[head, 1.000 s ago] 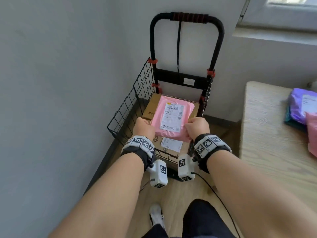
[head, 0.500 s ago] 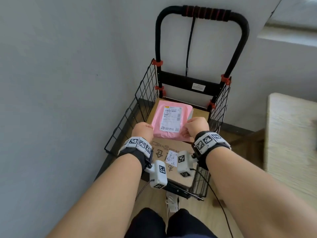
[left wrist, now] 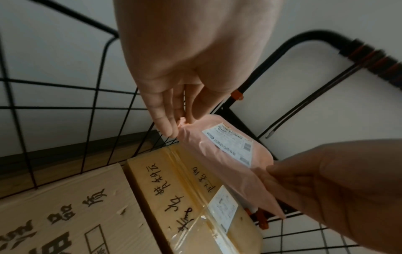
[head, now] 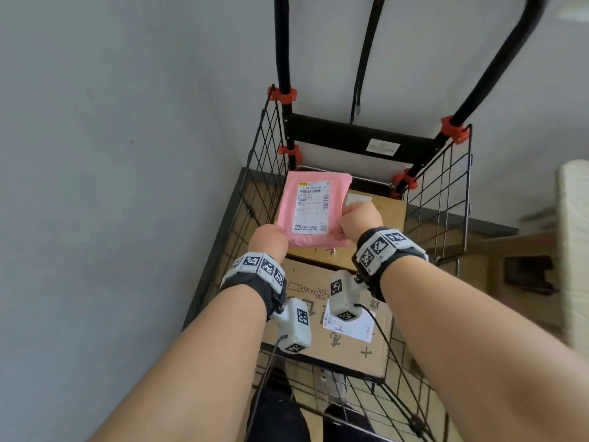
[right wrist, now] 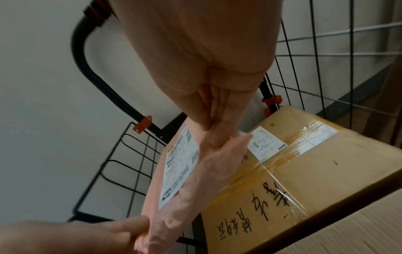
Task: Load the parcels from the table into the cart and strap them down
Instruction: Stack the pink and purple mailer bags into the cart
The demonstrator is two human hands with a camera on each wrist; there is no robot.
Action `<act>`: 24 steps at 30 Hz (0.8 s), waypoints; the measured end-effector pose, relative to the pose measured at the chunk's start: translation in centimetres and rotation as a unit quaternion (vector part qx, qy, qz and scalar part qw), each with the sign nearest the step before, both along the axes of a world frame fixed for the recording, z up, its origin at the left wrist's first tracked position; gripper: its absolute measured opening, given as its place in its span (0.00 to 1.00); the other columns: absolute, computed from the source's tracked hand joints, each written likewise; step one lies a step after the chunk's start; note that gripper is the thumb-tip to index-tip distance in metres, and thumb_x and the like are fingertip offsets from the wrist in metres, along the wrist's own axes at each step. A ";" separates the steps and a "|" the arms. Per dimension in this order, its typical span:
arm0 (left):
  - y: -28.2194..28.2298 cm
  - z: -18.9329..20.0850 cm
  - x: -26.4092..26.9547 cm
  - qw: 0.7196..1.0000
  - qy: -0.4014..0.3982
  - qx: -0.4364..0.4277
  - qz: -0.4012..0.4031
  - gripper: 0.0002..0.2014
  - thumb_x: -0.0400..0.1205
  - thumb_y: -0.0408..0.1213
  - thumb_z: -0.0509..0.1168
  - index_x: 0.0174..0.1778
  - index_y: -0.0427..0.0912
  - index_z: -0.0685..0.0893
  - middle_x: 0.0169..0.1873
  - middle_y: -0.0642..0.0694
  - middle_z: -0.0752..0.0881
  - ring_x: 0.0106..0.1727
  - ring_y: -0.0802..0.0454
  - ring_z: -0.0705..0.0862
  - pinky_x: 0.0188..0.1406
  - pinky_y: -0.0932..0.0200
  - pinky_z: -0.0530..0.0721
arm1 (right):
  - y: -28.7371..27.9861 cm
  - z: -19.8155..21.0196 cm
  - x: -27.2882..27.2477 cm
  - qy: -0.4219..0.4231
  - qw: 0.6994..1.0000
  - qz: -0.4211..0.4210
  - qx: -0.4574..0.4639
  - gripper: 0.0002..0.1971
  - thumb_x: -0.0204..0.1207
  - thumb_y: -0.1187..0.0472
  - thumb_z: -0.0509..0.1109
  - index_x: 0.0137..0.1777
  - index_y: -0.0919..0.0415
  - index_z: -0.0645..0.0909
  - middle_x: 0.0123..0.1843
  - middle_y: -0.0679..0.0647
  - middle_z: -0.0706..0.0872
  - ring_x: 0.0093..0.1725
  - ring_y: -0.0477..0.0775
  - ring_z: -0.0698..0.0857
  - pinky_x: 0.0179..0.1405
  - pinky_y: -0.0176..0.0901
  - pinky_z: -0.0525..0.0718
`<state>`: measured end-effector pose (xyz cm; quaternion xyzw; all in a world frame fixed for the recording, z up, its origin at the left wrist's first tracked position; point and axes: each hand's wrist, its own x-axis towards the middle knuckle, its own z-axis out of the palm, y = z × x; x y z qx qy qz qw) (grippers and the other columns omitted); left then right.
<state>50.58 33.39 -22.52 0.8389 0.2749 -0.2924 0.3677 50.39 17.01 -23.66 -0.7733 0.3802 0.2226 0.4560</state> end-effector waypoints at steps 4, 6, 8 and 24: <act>1.0 -3.2 1.4 0.989 -0.049 0.035 -0.137 0.16 0.84 0.31 0.57 0.67 0.41 0.82 0.64 0.42 0.81 0.60 0.43 0.83 0.58 0.53 0.82 | 0.5 -4.7 3.5 0.049 0.998 0.011 -0.035 0.11 0.74 0.66 0.71 0.56 0.60 0.82 0.51 0.61 0.89 0.51 0.61 0.89 0.57 0.56 0.87; 1.3 -5.3 2.4 0.984 -0.058 0.044 -0.161 0.16 0.84 0.31 0.57 0.66 0.41 0.83 0.65 0.42 0.80 0.58 0.44 0.84 0.56 0.55 0.83 | 0.7 -6.8 4.8 0.069 0.997 0.004 -0.032 0.12 0.72 0.67 0.73 0.55 0.61 0.82 0.48 0.60 0.89 0.49 0.61 0.90 0.54 0.55 0.88; 1.2 -7.3 3.4 0.978 -0.050 0.061 -0.193 0.17 0.84 0.32 0.56 0.67 0.40 0.81 0.65 0.42 0.78 0.56 0.45 0.82 0.52 0.58 0.80 | 1.0 -8.3 5.9 0.082 0.996 0.016 -0.023 0.12 0.72 0.69 0.73 0.55 0.62 0.82 0.49 0.61 0.89 0.49 0.62 0.90 0.54 0.55 0.89; 2.0 -12.2 7.2 0.952 0.038 0.091 -0.290 0.24 0.79 0.23 0.52 0.72 0.41 0.70 0.80 0.48 0.59 0.66 0.42 0.77 0.62 0.48 0.82 | 3.6 -13.2 8.9 0.134 0.969 0.191 -0.087 0.19 0.84 0.66 0.60 0.74 0.64 0.74 0.73 0.60 0.78 0.69 0.59 0.79 0.67 0.45 0.79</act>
